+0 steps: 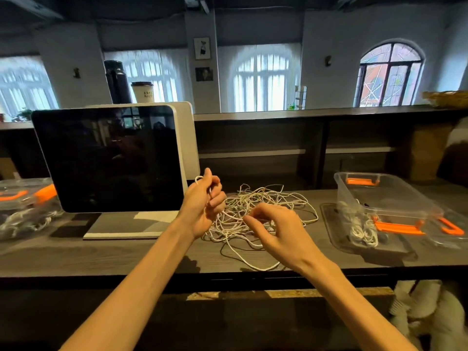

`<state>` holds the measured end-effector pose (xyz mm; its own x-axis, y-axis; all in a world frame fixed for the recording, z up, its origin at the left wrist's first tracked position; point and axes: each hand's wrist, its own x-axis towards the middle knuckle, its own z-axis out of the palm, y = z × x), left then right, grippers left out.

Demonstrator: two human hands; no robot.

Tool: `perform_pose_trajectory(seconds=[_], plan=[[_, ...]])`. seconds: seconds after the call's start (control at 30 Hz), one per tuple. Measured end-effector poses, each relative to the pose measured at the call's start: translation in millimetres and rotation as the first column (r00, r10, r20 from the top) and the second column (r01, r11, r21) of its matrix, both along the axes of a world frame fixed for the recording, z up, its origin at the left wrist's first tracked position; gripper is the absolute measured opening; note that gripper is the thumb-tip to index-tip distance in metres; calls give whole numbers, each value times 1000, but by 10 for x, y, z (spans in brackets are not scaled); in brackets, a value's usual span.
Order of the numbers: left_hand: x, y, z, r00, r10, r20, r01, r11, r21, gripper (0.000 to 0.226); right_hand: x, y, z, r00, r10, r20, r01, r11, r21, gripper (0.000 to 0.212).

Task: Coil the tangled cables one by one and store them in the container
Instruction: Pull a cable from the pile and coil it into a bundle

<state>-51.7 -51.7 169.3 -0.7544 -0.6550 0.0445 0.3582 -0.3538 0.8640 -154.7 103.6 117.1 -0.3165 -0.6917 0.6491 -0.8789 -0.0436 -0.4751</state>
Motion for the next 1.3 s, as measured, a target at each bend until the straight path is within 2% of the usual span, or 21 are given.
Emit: perform_pose_trajectory(seconds=[0.07,0.2,0.27,0.43,0.53,0.6,0.7,0.83,0.9,0.97,1.03,1.13,1.2,1.23,1.3], plan=[[-4,-70,-32,999,-23,41,25,999,-38,33,-38,-22,-2,996,75,42,-72,996,-56,26],[-74,-2,-82,970,-21,242,100,943,-318,36,25,-94,138,989,116,-91,-125,986,-106,22],[-85,117,-57,941,-78,330,207,902,-378,42,1,-146,213,989,80,-125,-96,987,-127,17],[-78,302,45,876,-302,375,394,897,-198,74,-104,-195,316,999,-35,-11,32,969,-245,19],[-120,295,61,828,-413,379,516,825,-229,78,-163,-184,358,998,-39,47,50,965,-257,11],[-141,265,49,827,-418,377,529,806,-265,73,-196,-163,383,998,-38,48,49,964,-260,11],[-146,208,8,798,-441,411,576,760,-301,73,-234,-110,414,997,14,76,1,980,-198,8],[-81,159,-13,664,-555,502,723,649,-238,81,-321,-59,457,982,91,165,-89,996,-16,8],[-76,144,-29,619,-574,536,765,595,-245,71,-356,-37,469,962,153,228,-171,984,60,6],[-93,122,-62,579,-602,550,800,551,-238,64,-366,-16,454,941,208,266,-237,968,80,2],[-129,100,-99,559,-586,587,812,529,-245,65,-364,-9,437,944,193,269,-221,972,76,6],[-146,128,-115,587,-504,633,787,539,-301,57,-384,-9,436,954,144,262,-173,981,91,9],[-148,138,-121,641,-558,527,755,582,-302,55,-385,0,441,934,143,326,-166,985,42,15],[-154,140,-121,690,-563,454,714,632,-301,55,-381,12,438,919,140,369,-153,988,6,22],[-179,143,-98,831,-448,330,544,781,-308,52,-389,36,408,898,106,427,-98,994,-41,29]])
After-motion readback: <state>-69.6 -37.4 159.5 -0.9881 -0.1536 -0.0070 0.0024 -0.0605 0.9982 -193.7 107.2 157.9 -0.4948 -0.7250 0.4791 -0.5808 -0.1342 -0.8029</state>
